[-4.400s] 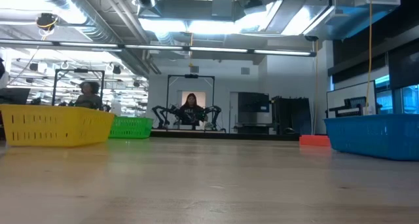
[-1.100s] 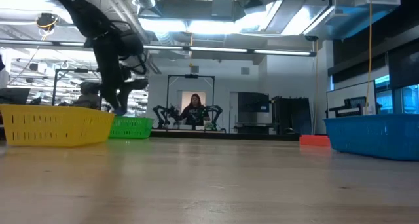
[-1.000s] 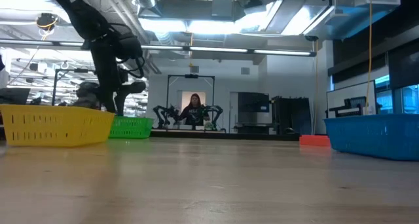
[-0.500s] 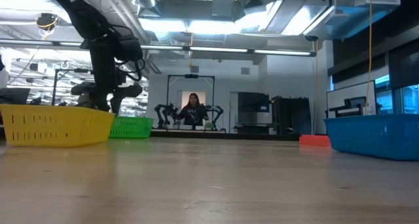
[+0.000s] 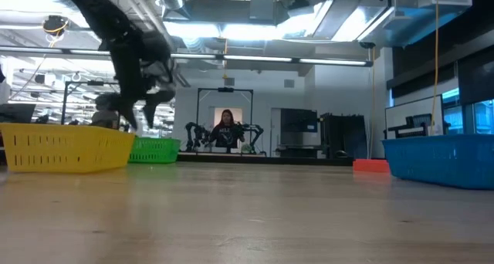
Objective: Sort & place blocks by color
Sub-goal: Put the top violet block into the green bin
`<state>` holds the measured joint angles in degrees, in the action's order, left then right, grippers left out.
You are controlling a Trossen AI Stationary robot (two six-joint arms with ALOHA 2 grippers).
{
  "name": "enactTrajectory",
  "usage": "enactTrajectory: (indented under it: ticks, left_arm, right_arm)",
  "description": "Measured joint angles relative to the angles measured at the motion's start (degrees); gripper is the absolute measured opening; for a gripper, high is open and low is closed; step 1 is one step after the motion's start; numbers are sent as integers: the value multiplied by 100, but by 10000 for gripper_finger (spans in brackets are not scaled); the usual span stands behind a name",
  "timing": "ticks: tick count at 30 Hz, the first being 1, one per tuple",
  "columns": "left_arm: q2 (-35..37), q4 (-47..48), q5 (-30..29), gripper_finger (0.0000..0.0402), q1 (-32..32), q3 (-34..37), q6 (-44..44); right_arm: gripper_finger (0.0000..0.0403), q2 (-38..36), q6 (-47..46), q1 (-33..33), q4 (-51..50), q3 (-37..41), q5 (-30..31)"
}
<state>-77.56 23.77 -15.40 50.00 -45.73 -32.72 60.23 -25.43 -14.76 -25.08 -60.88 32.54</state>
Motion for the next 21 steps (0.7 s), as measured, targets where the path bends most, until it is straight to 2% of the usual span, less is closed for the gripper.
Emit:
enactTrajectory:
  ticks: [5,8,11,16,21]
  left_arm:
    - [469,-246,111,181,-11,-489,474]
    - [926,-510,534,181,-150,-638,670]
    - [1500,-719,943,181,-565,-611,660]
    - [2474,-1186,657,179,-1977,-174,629]
    - [3299,-3064,274,179,-3778,686,801]
  right_arm:
    - [318,0,137,2,34,0,90]
    - [318,0,172,2,57,0,150]
    - [318,0,188,2,50,2,226]
    - [318,0,204,48,17,2,378]
    - [318,0,318,184,27,0,-23]
